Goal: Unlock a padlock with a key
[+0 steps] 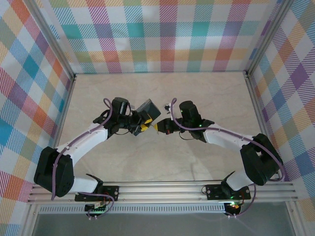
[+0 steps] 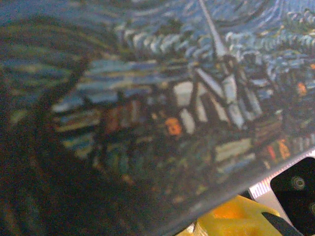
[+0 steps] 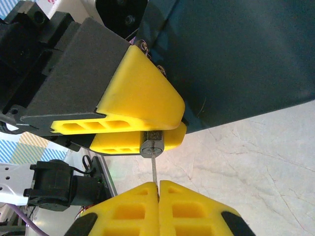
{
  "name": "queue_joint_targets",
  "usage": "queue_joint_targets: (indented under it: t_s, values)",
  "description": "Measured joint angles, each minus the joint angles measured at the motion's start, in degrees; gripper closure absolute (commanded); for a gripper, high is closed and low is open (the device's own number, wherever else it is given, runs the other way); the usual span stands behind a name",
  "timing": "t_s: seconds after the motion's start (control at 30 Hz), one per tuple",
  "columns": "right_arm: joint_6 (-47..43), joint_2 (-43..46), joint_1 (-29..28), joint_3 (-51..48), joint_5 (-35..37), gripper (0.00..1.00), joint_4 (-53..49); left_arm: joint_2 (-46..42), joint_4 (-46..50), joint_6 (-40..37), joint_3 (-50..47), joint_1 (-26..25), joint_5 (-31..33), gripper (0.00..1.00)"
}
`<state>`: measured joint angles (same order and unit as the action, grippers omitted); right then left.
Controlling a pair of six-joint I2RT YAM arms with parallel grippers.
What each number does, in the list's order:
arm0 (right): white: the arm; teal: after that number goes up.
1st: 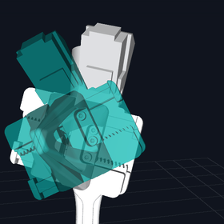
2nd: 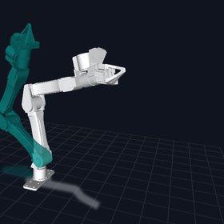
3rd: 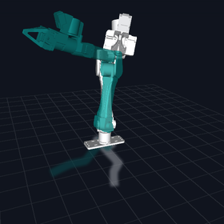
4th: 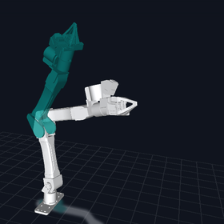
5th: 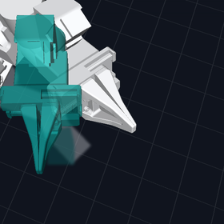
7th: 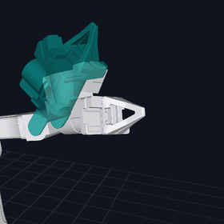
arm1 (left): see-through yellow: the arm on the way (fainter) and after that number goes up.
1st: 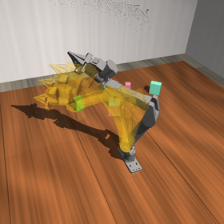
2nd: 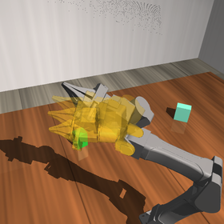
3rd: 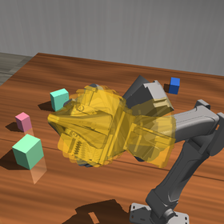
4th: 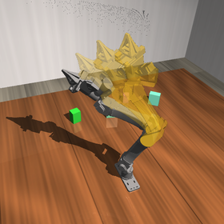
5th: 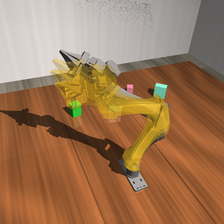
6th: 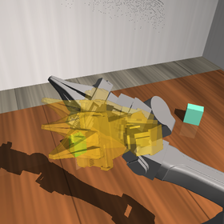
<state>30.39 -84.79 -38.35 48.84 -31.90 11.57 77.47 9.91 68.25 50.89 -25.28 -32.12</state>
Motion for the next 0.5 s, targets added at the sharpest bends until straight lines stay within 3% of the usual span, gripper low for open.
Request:
queue_joint_targets:
  t_s: [0.5]
  values:
    - [-0.76,-1.92,-0.98,0.74,0.37,0.95,1.44,0.00,-0.87,3.13,-1.09,0.57,0.02,0.82]
